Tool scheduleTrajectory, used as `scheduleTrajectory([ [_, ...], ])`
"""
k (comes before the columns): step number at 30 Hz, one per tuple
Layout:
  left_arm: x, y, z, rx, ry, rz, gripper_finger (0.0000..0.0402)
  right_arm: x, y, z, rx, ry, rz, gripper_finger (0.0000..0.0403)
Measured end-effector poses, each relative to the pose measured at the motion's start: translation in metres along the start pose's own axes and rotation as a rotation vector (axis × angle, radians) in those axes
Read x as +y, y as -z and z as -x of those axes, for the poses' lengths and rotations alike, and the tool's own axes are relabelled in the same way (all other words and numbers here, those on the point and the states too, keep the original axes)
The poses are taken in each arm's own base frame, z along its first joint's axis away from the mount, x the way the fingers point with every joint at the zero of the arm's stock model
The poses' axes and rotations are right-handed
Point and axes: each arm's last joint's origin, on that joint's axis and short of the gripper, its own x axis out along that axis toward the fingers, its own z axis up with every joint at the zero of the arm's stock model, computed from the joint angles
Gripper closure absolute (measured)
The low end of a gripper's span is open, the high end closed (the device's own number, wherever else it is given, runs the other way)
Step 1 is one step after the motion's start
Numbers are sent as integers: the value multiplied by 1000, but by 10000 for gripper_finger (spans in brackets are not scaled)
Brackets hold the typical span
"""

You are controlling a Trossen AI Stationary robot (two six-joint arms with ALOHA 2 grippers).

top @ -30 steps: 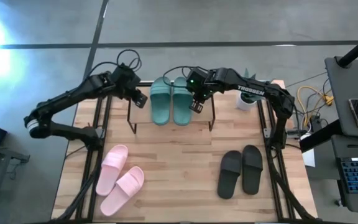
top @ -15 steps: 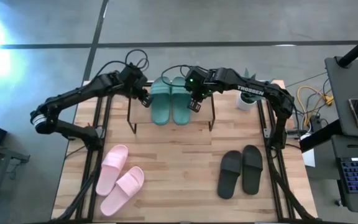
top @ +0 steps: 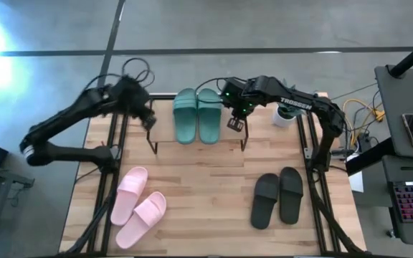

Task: Pick and place slides into the shelf
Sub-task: Put the left pink slide under the shelf

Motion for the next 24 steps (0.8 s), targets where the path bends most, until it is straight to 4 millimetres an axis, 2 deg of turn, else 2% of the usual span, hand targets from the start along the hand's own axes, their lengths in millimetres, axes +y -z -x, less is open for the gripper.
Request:
scheduleTrajectory([
  [4,-15,27,28,16,109,-92,400,5,7,21,-51,-47,-18,394],
  [9,-34,48,38,119,226,-141,400,13,16,45,-115,-96,-69,394],
  [13,-57,59,40,190,333,-259,401,21,21,50,-145,-113,-95,394],
  [18,-87,75,40,278,426,-427,401,33,27,44,-110,-123,-93,394],
  [21,-101,85,38,258,274,-477,401,41,32,37,-80,-127,-76,394],
  [24,-105,102,46,268,103,-569,401,49,39,29,-42,-128,-49,394],
])
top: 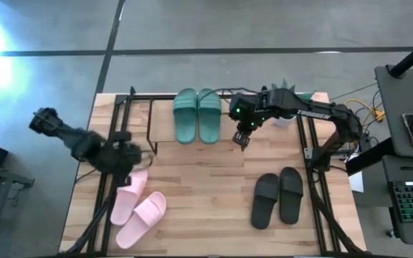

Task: Pick and place slides into the shelf
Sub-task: Put the left pink slide under the shelf

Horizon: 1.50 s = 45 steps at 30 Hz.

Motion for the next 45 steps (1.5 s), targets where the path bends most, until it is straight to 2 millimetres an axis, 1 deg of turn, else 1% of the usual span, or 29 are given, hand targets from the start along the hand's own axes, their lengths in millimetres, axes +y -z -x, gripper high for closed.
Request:
scheduleTrajectory([
  [2,-9,10,3,51,-52,1,401,4,6,-7,28,1,16,394],
  [4,-24,14,5,26,5,37,401,6,13,-13,51,2,28,394],
  [6,-39,19,7,13,50,121,401,7,19,-16,50,-1,35,394],
  [8,-53,25,7,33,50,174,402,7,24,-19,37,-5,34,394],
  [10,-70,30,2,54,25,201,402,6,28,-19,-1,-15,29,394],
  [14,-105,41,-14,178,-27,171,401,3,33,-17,-77,-33,23,394],
  [17,-129,46,-34,254,-100,125,394,2,35,-13,-115,-42,19,394],
  [19,-142,48,-45,270,-148,129,373,2,36,-11,-124,-47,20,394],
  [22,-153,50,-59,290,-232,177,326,2,37,-8,-125,-75,25,394],
  [25,-157,51,-66,317,-281,210,274,3,37,-8,-119,-112,24,394],
  [28,-154,51,-66,332,-332,204,230,4,37,-7,-114,-134,23,394],
  [32,-147,52,-64,303,-357,201,191,4,37,-7,-112,-136,-14,394],
  [35,-147,53,-70,246,-336,196,182,5,37,-7,-112,-137,-24,394],
  [38,-146,61,-86,247,-352,143,180,6,36,-7,-122,-139,-21,394],
  [41,-136,72,-99,271,-446,95,180,7,35,-7,-143,-146,-22,394],
  [43,-125,77,-105,286,-528,75,180,7,34,-7,-151,-150,-36,394],
  [45,-117,81,-111,291,-551,74,180,7,33,-6,-158,-153,-46,394],
])
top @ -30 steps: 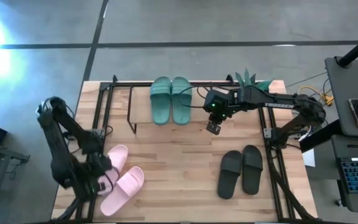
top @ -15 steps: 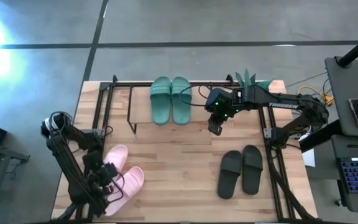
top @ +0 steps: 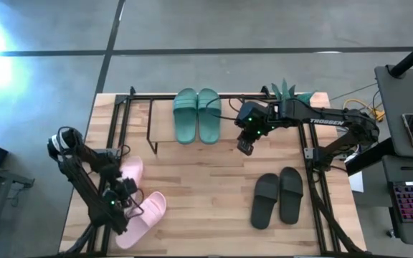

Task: Pick and place slides into the shelf
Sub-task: Put the left pink slide under the shelf

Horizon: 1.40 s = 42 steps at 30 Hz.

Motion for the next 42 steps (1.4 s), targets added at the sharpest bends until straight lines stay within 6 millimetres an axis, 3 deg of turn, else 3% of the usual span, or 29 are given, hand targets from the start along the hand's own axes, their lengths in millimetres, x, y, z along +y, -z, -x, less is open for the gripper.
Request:
scheduleTrajectory([
  [5,2,-1,-8,-18,177,30,188,0,0,0,1,0,-30,394],
  [12,30,-3,4,-18,179,82,218,1,1,0,3,-1,-40,394],
  [18,42,-6,9,-148,250,76,226,1,1,0,3,-1,-40,394],
  [24,42,-5,2,-209,288,19,226,1,1,-1,3,-1,-39,394],
  [34,39,-1,-5,-155,334,-59,226,0,2,-2,8,8,-37,394],
  [42,32,6,-24,-80,313,-86,226,0,2,-3,7,11,-30,394],
])
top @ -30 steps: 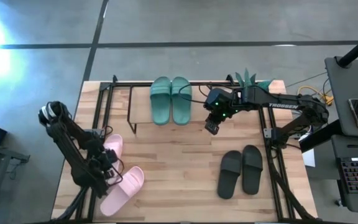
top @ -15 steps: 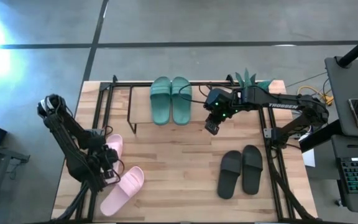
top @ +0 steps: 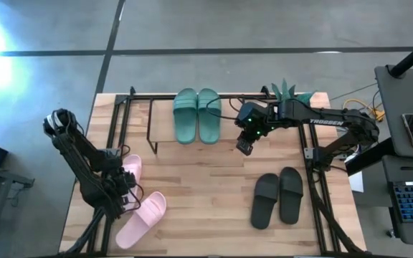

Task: Pick and place slides into the shelf
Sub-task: Put the left pink slide under the shelf

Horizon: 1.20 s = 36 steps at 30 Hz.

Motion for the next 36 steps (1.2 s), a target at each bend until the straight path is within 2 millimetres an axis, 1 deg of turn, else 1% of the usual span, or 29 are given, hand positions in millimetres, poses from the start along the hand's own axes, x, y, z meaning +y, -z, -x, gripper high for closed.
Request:
scheduleTrajectory([
  [6,-2,-2,-4,-59,-37,1,227,0,0,0,-1,1,0,394],
  [10,-7,1,-15,-5,-87,-15,243,0,0,0,-4,8,0,394],
  [16,-10,-4,-22,52,-134,5,306,0,0,0,-4,8,-15,394],
  [22,-4,-13,-22,67,-124,94,384,0,0,0,-3,8,-19,394],
  [24,-2,-17,-20,67,-107,124,395,0,0,0,-3,8,-19,394],
  [29,3,-27,-9,38,-31,157,399,0,0,0,-3,8,-19,394],
  [34,9,-40,18,-84,50,154,400,0,0,0,-3,8,-17,394],
  [36,14,-44,28,-119,43,166,401,0,0,0,-3,8,-11,394],
])
